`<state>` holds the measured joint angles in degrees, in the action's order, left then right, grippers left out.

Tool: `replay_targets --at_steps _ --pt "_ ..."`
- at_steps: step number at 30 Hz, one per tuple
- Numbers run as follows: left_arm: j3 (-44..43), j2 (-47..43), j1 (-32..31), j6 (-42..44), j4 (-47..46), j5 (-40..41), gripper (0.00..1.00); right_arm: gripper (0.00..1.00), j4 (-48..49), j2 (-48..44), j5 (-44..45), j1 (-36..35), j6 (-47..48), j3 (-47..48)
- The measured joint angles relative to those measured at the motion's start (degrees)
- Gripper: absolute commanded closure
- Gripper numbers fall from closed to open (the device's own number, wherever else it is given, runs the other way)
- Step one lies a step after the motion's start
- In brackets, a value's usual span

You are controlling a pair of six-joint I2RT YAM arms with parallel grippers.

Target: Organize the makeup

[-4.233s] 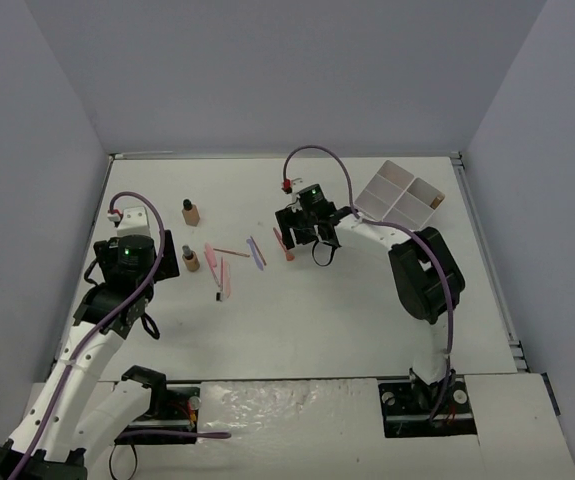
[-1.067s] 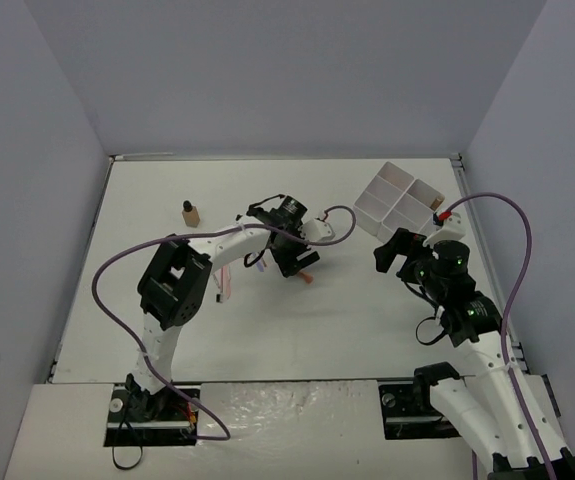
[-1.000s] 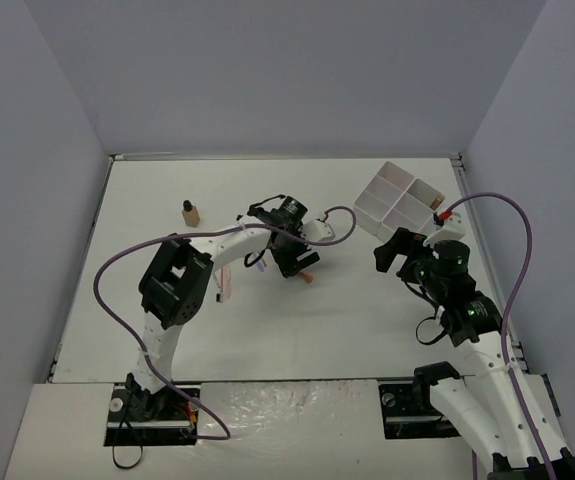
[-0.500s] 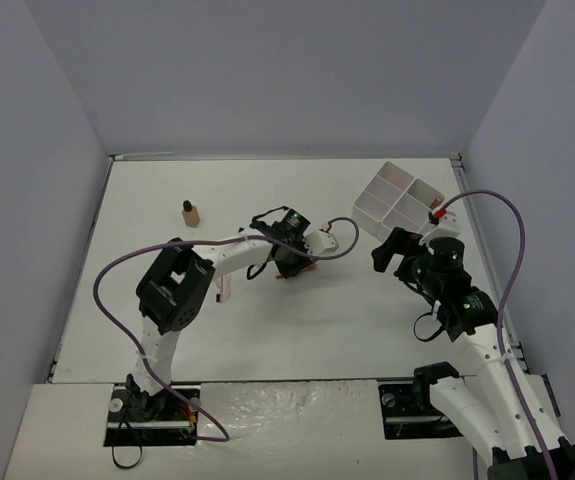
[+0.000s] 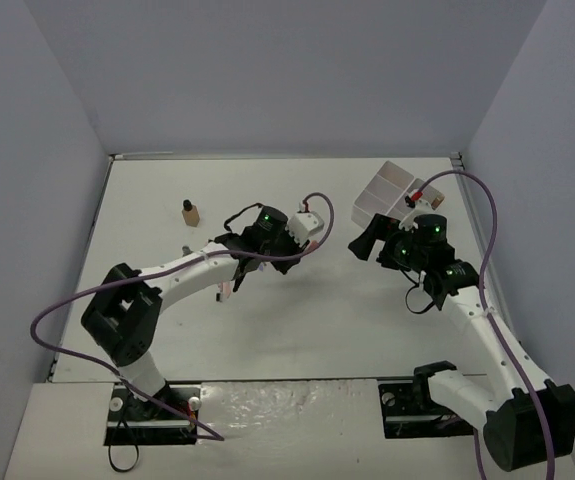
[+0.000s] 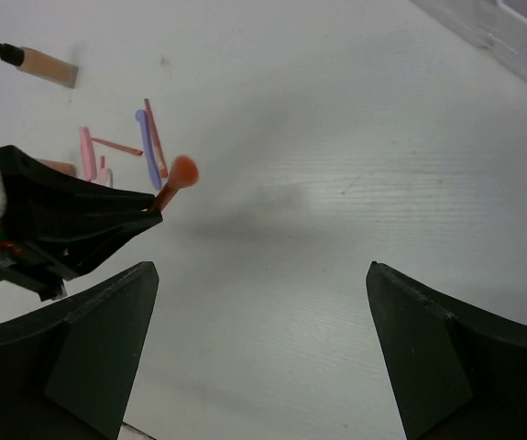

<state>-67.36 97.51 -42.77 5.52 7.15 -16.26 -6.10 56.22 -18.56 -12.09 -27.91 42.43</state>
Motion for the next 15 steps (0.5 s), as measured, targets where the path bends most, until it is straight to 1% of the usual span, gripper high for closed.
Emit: replay_targets --at_steps 3,6,9,15 --pt "0.35 -5.01 -0.05 -4.69 -5.78 -0.07 1.00 0.08 2.86 3.87 -2.84 -0.53 -1.56 2.29" --pt "0.35 -8.10 -0.18 -9.08 -10.98 -0.22 1.00 0.08 5.31 7.27 -4.23 -2.15 -2.57 5.51" --pt "0.35 -9.12 -0.56 -13.02 -14.69 -0.31 1.00 0.08 7.44 10.31 -4.42 -4.79 -2.90 9.00" --pt "0.55 -9.11 -1.14 -17.91 -17.21 -0.47 1.00 0.12 10.86 13.63 -4.01 -8.68 -3.38 12.16"
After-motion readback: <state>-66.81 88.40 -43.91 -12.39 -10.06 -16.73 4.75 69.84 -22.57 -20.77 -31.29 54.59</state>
